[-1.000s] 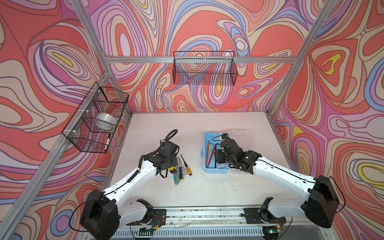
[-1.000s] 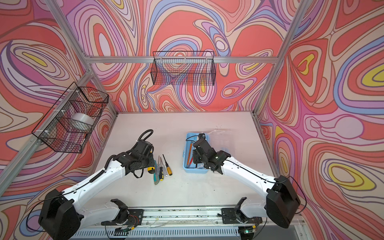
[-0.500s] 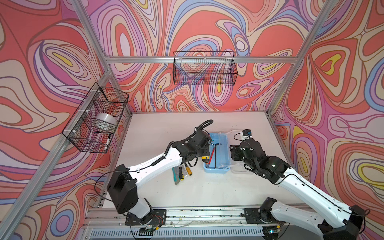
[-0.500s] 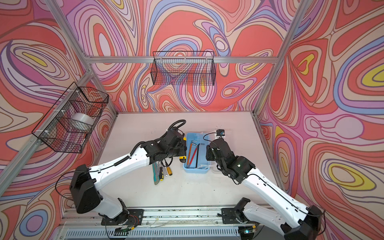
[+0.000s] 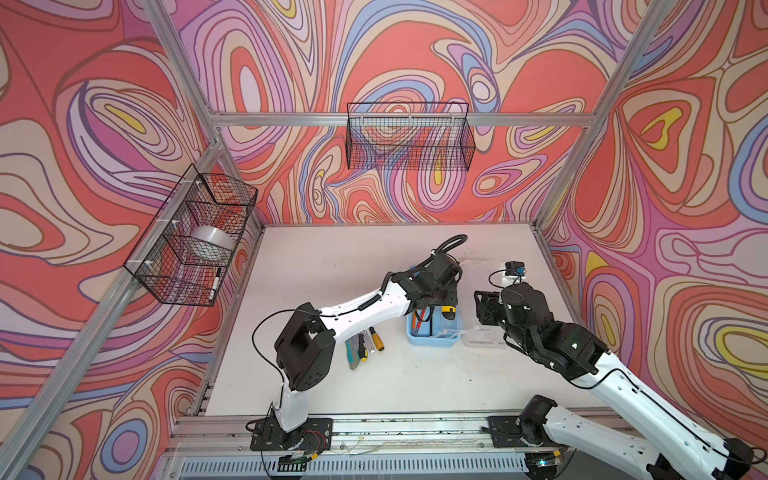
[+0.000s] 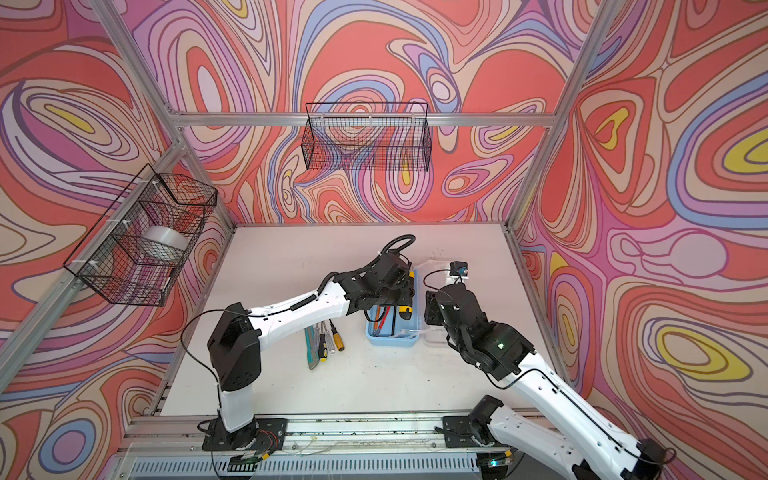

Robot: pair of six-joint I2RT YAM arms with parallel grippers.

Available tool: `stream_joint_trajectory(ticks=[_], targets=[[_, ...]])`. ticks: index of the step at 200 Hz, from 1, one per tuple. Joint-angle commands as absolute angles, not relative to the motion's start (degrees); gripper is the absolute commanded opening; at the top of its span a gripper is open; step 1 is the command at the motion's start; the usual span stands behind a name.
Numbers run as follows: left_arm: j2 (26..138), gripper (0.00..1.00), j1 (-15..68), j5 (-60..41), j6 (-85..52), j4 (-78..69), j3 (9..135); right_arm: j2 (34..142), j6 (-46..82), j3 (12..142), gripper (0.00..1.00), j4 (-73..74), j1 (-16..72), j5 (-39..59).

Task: Pack the tool kit
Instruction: 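Lift the utility knife with the left gripper and carry it over the box, then lower the utility knife into the box and open the left gripper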

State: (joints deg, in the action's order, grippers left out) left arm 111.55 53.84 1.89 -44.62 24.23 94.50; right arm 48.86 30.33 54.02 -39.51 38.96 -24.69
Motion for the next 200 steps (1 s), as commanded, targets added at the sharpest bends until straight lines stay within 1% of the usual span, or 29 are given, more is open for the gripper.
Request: stream_joint_trajectory(ticks=[1, 44, 67, 81, 97, 126, 145, 179, 200], targets=[[114.02, 0.2, 54.26, 1.51, -44.83, 24.17, 97.45, 48.36, 30.01, 54.98, 0.53, -40.23, 38.58, -25.78], [118.95, 0.21, 54.27, 1.09, -45.21, 24.59, 100.92, 48.87, 30.28, 54.67, 0.53, -39.67, 38.58, -25.35], [120.63, 0.27, 54.29, 1.22, -45.17, 25.28, 102.42, 49.08, 30.32, 54.76, 0.53, -39.53, 38.58, -25.32], [121.47, 0.34, 54.14, 0.65, -45.31, 25.14, 103.04, 49.15, 30.32, 54.91, 0.53, -39.44, 38.58, -25.33], [122.21, 0.36, 54.07, -0.75, -45.59, 24.16, 103.28, 49.37, 30.32, 54.76, 0.54, -39.25, 38.61, -25.19], [122.7, 0.45, 54.06, -2.0, -46.25, 23.58, 103.25, 49.98, 30.46, 54.71, 0.55, -39.02, 38.58, -24.71], [122.32, 0.48, 53.97, -2.26, -46.15, 23.22, 102.82, 50.27, 30.48, 54.67, 0.56, -38.71, 38.56, -24.65], [120.16, 0.48, 53.28, -2.38, -45.77, 21.98, 101.17, 50.45, 30.34, 54.93, 0.56, -38.37, 38.58, -24.13], [117.25, 0.49, 52.43, -0.6, -43.81, 22.27, 100.04, 51.34, 29.96, 55.47, 0.56, -38.01, 38.58, -23.56]])
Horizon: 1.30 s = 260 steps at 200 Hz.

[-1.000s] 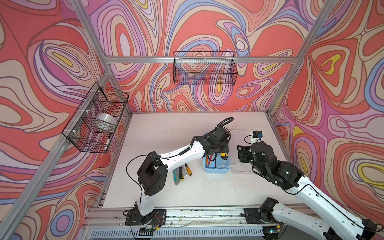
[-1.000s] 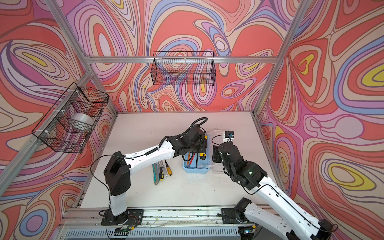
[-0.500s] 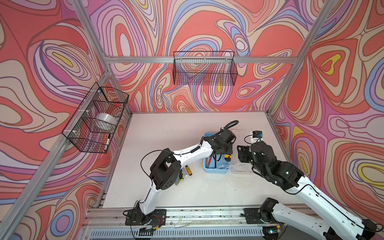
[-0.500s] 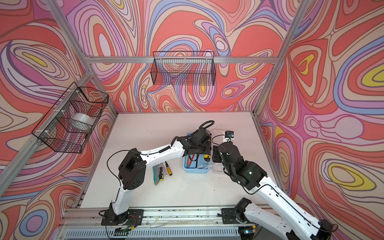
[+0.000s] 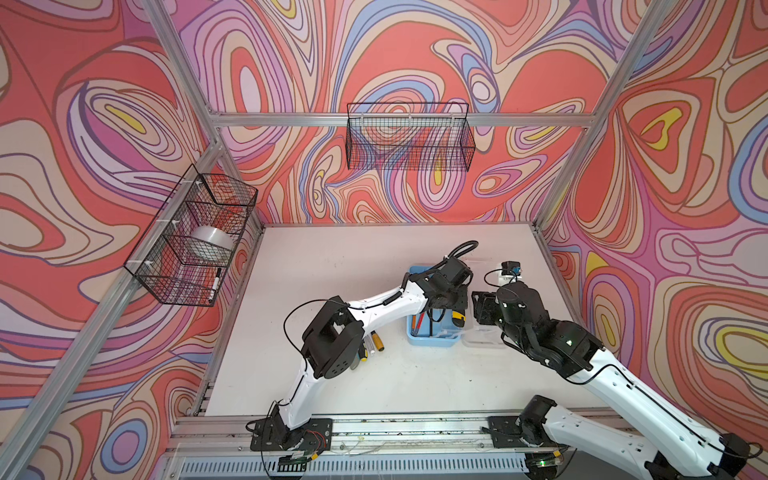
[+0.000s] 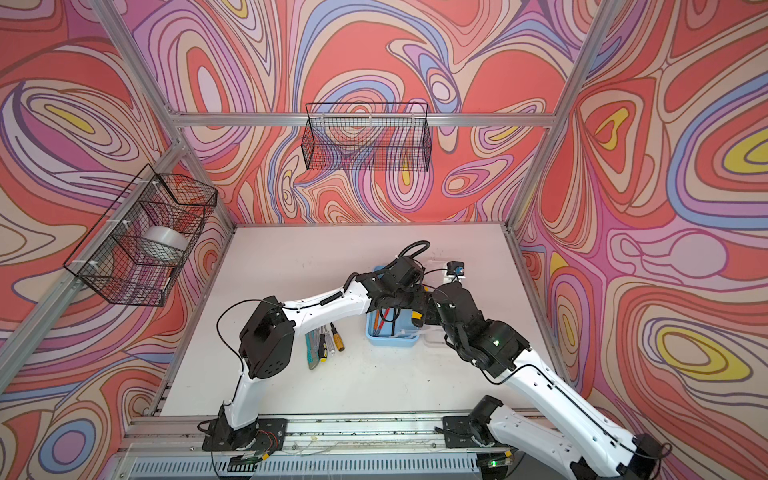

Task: Pack the tool kit
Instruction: 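Lower the utility knife into the box and open the left gripper, then move the left gripper back over the teal utility knife, then lower the left gripper and close it on the teal utility knife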

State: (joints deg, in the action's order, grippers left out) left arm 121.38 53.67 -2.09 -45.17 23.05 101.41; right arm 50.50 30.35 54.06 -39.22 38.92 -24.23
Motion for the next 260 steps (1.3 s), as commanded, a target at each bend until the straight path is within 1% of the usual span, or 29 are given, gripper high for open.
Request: stream_joint_trajectory(ticks=[1, 15, 33, 53, 82, 106, 136, 166, 198, 227, 260], targets=[[117.07, 0.49, 52.36, -0.57, -43.66, 22.3, 99.9, 51.42, 29.92, 55.46, 0.56, -37.99, 38.58, -23.56], [113.8, 0.51, 51.68, 1.1, -42.06, 22.18, 97.74, 52.02, 29.39, 55.46, 0.56, -37.17, 38.58, -22.7], [108.33, 0.55, 51.13, 5.65, -39.61, 22.35, 93.46, 52.92, 28.24, 55.38, 0.56, -35.27, 38.58, -20.56], [101.84, 0.6, 50.56, 10.85, -37.74, 23.28, 86.91, 55.1, 27.53, 55.58, 0.56, -32.99, 38.63, -17.49], [92.54, 0.64, 49.43, 18.08, -37.95, 27.26, 77.0, 59.37, 27.76, 55.64, 0.57, -30.57, 38.67, -11.68], [84.75, 0.64, 47.55, 22.27, -41.54, 32.78, 68.41, 62.37, 28.12, 55.22, 0.57, -28.96, 38.76, -8.35], [76.23, 0.63, 45.9, 24.46, -47.62, 36.45, 56.93, 64.73, 28.79, 54.12, 0.52, -27.2, 39.09, -6.52], [72.53, 0.62, 44.42, 25.51, -52.52, 39.77, 49.36, 67.15, 29.34, 53.26, 0.51, -25.45, 39.2, -4.35], [69.15, 0.62, 42.39, 25.43, -55.58, 38.35, 42.79, 68.77, 29.84, 53.01, 0.5, -24.62, 39.2, -2.99], [68.97, 0.61, 40.55, 24.8, -56.03, 36.22, 39.95, 69.04, 29.84, 52.91, 0.5, -24.43, 39.24, -2.96], [71.84, 0.59, 38.94, 23.24, -54.52, 32.04, 38.94, 68.84, 29.97, 52.56, 0.49, -24.58, 39.2, -3.44]])
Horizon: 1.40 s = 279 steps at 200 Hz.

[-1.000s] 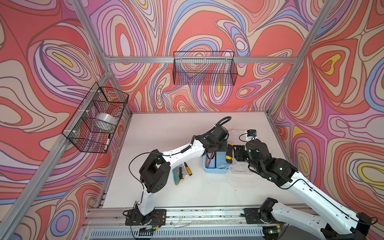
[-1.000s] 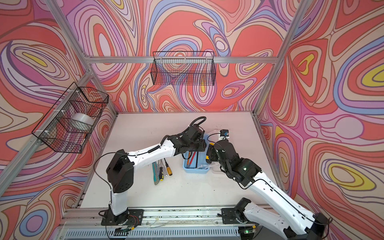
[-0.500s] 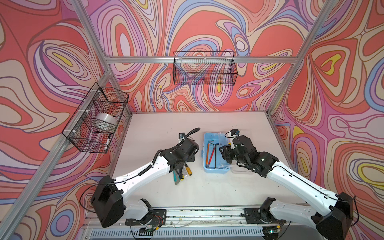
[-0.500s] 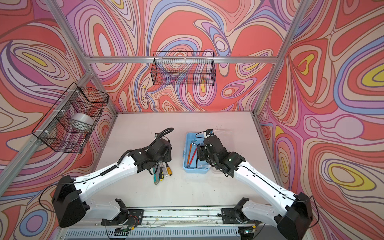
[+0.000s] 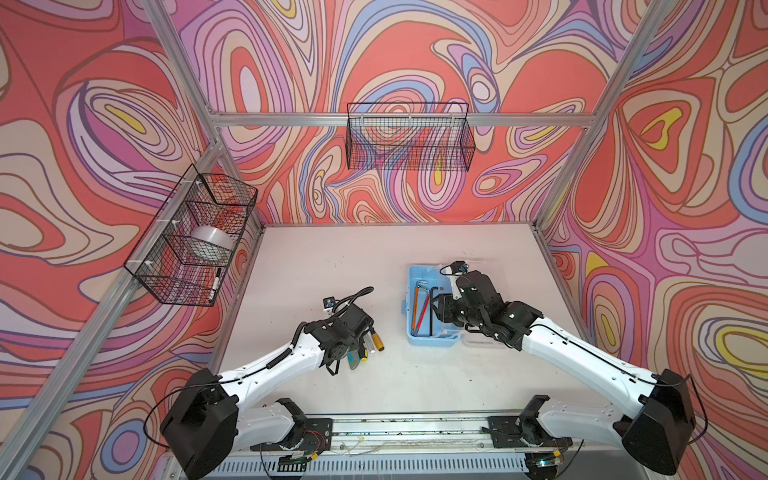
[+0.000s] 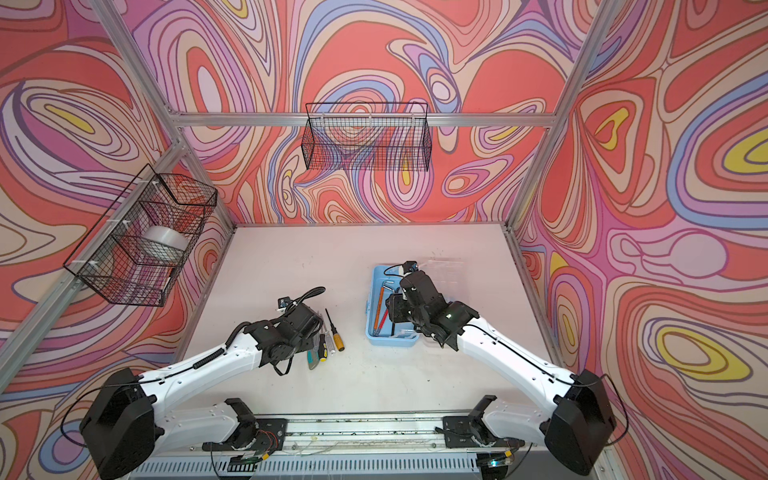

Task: Pack the tool kit
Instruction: 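Lower the left gripper and close it on the teal utility knife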

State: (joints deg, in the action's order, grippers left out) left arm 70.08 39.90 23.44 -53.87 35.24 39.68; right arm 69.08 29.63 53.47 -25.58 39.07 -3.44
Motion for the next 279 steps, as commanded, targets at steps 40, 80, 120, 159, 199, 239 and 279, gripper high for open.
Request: stream_joint_trajectory(ticks=[40, 80, 120, 159, 199, 239, 279], targets=[[76.07, 0.58, 38.5, 21.35, -53.69, 28.43, 39.03, 68.62, 30.1, 52.03, 0.49, -24.94, 39.28, -4.63], [79.44, 0.57, 38.41, 19.57, -54.2, 26.88, 38.95, 68.85, 29.95, 51.72, 0.49, -25.04, 39.2, -5.38], [80.27, 0.56, 38.4, 19.34, -54.23, 26.2, 38.81, 69.62, 29.8, 51.59, 0.49, -25.05, 39.2, -5.59], [81.81, 0.56, 38.19, 18.81, -53.88, 25.71, 38.83, 70.22, 29.73, 51.59, 0.49, -25.13, 39.25, -6.02], [83.36, 0.55, 38.15, 18.1, -53.7, 24.95, 38.71, 70.1, 29.79, 51.37, 0.49, -25.4, 39.2, -6.76], [84.97, 0.51, 38.14, 18.03, -53.26, 24.68, 38.77, 70.05, 29.81, 51.39, 0.49, -25.31, 39.2, -7.03], [85.59, 0.47, 38.15, 18.28, -52.91, 24.45, 38.76, 70.26, 29.97, 51.24, 0.49, -25.14, 39.21, -7.29]])
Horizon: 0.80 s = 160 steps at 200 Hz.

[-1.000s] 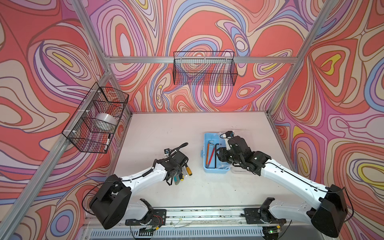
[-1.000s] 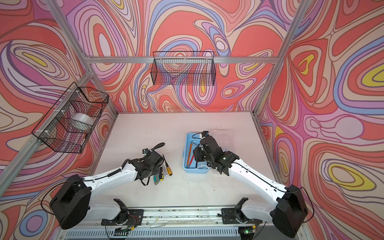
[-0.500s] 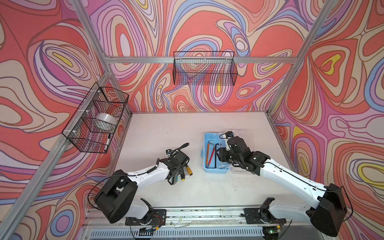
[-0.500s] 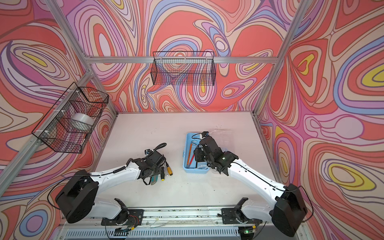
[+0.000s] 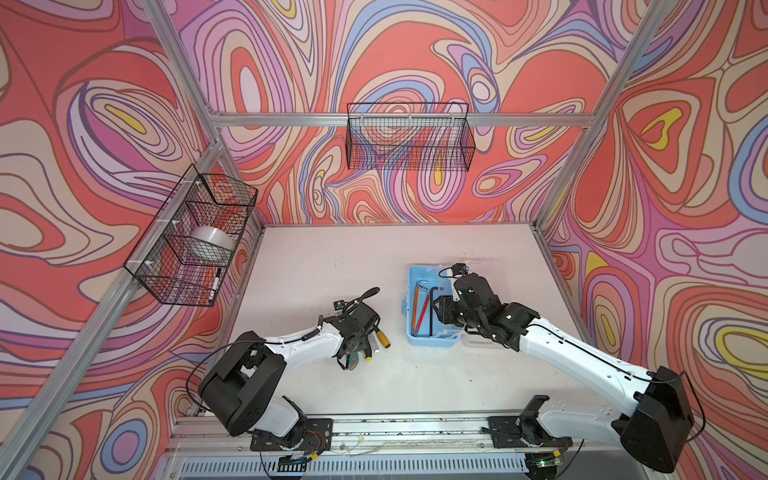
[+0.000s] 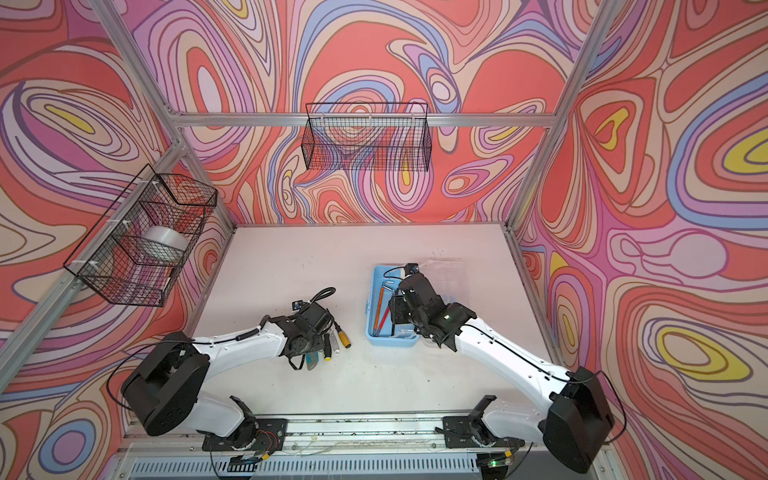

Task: Pack the tool kit
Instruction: 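Lower the left gripper and close it on the teal utility knife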

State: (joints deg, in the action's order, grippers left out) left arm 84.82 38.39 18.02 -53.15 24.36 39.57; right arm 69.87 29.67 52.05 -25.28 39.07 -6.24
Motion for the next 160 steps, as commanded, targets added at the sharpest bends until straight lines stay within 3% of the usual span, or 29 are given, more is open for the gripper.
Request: stream_joint_trajectory(ticks=[1, 32, 160], targets=[[85.6, 0.47, 38.15, 18.24, -52.91, 24.4, 38.8, 70.29, 29.97, 51.24, 0.49, -25.14, 39.21, -7.29], [86.0, 0.4, 38.15, 17.68, -52.91, 23.55, 38.5, 70.27, 29.95, 51.33, 0.49, -25.14, 39.2, -7.46], [84.26, 0.25, 38.14, 18.96, -52.03, 25.45, 39.28, 71.38, 29.97, 51.38, 0.49, -24.52, 39.2, -8.27]])
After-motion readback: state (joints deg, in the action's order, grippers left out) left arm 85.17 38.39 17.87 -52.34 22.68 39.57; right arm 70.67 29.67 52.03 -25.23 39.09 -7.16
